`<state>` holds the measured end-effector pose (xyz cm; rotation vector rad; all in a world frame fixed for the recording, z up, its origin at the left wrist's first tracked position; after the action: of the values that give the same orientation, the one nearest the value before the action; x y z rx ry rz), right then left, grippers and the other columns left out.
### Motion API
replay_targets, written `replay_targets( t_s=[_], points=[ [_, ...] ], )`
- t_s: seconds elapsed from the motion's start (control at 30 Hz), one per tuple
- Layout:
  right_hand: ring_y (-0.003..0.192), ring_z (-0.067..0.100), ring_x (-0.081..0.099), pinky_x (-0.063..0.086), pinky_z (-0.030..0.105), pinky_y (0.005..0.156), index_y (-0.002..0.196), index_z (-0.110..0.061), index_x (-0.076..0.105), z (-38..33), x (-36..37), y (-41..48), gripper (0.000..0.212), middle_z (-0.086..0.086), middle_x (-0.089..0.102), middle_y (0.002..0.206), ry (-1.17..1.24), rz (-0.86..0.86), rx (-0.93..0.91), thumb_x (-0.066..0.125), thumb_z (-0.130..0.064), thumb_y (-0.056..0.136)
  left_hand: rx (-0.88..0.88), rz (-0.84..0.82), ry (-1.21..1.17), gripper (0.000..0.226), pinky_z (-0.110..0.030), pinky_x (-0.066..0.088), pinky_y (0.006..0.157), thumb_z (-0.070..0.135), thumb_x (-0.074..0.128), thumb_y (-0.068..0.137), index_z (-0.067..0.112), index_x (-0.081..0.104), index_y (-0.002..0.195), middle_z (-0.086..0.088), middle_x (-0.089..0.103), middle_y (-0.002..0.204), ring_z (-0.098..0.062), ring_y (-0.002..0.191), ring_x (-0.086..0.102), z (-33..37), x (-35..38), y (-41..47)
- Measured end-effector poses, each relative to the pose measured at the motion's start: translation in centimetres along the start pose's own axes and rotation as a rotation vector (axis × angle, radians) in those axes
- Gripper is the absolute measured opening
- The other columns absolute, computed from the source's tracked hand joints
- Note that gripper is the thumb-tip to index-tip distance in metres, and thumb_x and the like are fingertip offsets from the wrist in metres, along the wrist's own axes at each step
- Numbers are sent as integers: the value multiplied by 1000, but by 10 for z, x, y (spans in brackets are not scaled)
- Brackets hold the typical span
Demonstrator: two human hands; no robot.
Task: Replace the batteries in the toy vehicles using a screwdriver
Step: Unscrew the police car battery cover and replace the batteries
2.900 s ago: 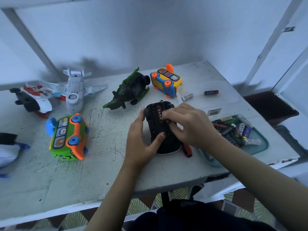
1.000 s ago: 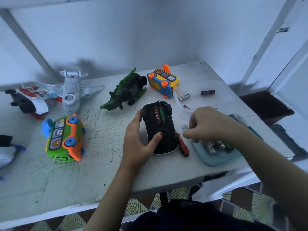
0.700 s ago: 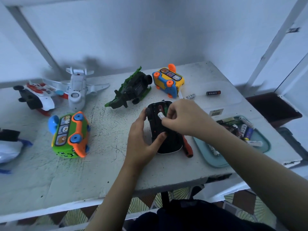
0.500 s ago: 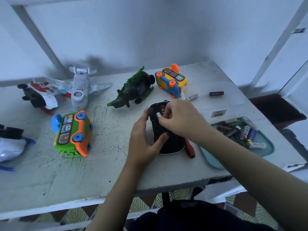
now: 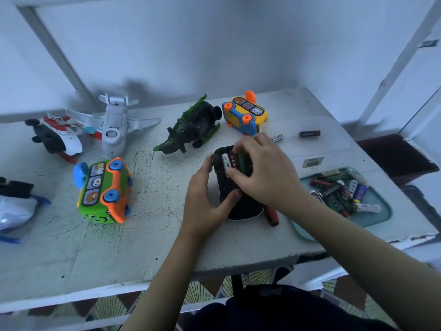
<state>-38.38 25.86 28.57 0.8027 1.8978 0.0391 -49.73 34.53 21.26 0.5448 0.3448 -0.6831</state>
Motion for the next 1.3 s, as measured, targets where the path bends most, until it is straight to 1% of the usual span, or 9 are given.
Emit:
replay_targets(
  t_s=[0.1, 0.2, 0.3, 0.4, 0.63, 0.83, 0.97, 1.17, 1.3],
  points=[
    [118, 22, 43, 37, 33, 100, 134, -22, 42, 13, 2, 0, 71, 4, 44, 127, 62, -61, 48, 75, -39, 73, -3, 0, 0, 87, -34, 37, 109, 56, 61, 77, 12, 35, 148, 2, 47, 145, -12, 133, 43, 0, 0, 1],
    [122, 19, 45, 35, 27, 100, 144, -19, 29, 21, 10, 0, 85, 5, 48, 132, 290, -159, 187, 77, -31, 75, -6, -6, -8, 88, -36, 36, 110, 57, 61, 77, 12, 34, 149, 3, 45, 147, -10, 136, 40, -1, 1, 0],
    [124, 16, 47, 35, 20, 95, 146, -16, 28, 24, 17, -4, 85, 3, 49, 136, 413, -185, 278, 77, -28, 78, -20, -15, -62, 89, -31, 35, 112, 54, 63, 77, 11, 34, 149, 5, 44, 147, -6, 137, 39, 0, 1, 1],
    [115, 12, 48, 34, 17, 89, 144, -17, 29, 22, 19, -4, 84, -4, 48, 121, 499, -151, 334, 78, -25, 77, -35, -28, -120, 89, -19, 35, 108, 50, 66, 76, 13, 32, 149, 20, 44, 141, 2, 134, 40, 2, 1, 1],
    [103, 7, 47, 34, 16, 85, 137, -16, 38, 21, 22, -2, 75, -9, 46, 108, 499, -104, 375, 79, -21, 75, -62, -24, -147, 91, -41, 41, 109, 48, 69, 76, 13, 30, 150, 6, 48, 145, -3, 135, 42, -2, 0, -1],
    [100, 9, 50, 36, 14, 75, 131, -17, 41, 22, 24, 1, 70, -9, 47, 105, 544, -77, 428, 79, -16, 72, -76, -30, -171, 90, -47, 43, 107, 46, 70, 77, 13, 30, 151, 3, 49, 145, -8, 135, 44, -1, 1, 0],
    [96, 6, 47, 35, 0, 63, 128, -17, 42, 20, 25, 4, 66, -10, 47, 102, 528, -99, 402, 79, -16, 73, -101, -20, -189, 89, -44, 47, 103, 47, 69, 77, 13, 30, 150, 1, 54, 140, -9, 128, 52, 0, 0, -1],
    [107, 11, 50, 36, 17, 83, 128, -16, 45, 11, 31, 7, 62, -4, 54, 114, 470, -158, 303, 77, -24, 76, -91, 40, -159, 88, -37, 51, 99, 46, 69, 74, 12, 36, 147, 3, 57, 136, -4, 120, 57, 0, -8, -1],
    [107, 14, 53, 38, 17, 82, 124, -15, 48, 7, 37, 8, 57, 1, 58, 115, 484, -138, 287, 78, -24, 76, -76, 76, -118, 85, -28, 51, 96, 46, 67, 73, 16, 37, 146, 13, 57, 130, -2, 116, 60, -1, -16, -6]
  ],
)
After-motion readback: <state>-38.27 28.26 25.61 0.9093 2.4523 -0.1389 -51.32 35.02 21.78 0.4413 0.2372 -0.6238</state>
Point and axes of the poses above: each hand's wrist, its own y-axis towards the middle knuckle, its own x-axis out of the palm, z = x × y, the point moved 3 cm from there along y, towards the middle knuckle
